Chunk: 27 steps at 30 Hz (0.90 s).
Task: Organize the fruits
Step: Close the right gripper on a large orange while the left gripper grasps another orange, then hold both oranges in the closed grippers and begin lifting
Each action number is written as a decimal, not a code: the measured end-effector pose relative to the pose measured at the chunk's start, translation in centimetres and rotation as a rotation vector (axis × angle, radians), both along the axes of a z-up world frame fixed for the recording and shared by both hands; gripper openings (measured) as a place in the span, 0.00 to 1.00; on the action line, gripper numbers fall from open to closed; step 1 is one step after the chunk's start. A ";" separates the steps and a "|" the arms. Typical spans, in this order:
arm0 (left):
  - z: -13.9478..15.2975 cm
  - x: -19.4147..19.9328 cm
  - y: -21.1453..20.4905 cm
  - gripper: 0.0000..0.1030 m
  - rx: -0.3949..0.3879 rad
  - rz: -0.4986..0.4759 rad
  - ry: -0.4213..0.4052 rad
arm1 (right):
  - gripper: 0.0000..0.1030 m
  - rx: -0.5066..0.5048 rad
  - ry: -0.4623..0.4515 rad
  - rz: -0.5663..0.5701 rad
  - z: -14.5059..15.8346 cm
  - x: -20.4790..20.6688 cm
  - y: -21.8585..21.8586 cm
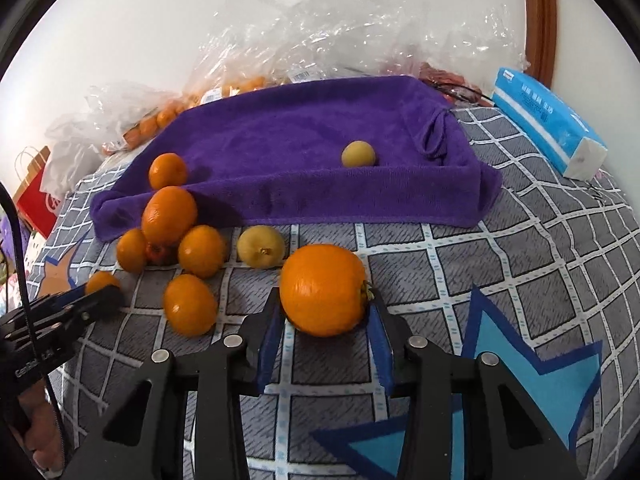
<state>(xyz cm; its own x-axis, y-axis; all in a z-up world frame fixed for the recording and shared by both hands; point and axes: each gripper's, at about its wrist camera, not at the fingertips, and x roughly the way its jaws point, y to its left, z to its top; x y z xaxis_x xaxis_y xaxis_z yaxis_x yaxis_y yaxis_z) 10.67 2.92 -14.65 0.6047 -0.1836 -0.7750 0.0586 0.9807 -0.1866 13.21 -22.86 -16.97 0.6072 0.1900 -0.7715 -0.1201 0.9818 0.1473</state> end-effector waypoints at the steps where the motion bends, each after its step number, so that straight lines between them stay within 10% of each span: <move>1: 0.0 0.0 0.2 0.32 -0.003 0.010 -0.002 | 0.37 0.000 -0.006 0.001 0.1 -0.1 -0.1; 27: -0.7 -0.2 1.4 0.31 -0.088 0.053 -0.052 | 0.36 -0.009 -0.079 0.034 0.8 -2.3 -0.7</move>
<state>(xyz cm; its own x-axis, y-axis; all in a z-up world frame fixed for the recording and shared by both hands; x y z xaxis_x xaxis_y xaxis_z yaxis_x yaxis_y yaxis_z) 10.43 4.29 -15.33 0.6545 -0.2161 -0.7245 0.0193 0.9627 -0.2697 10.88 -23.52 -16.19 0.6594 0.2052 -0.7232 -0.1643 0.9781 0.1277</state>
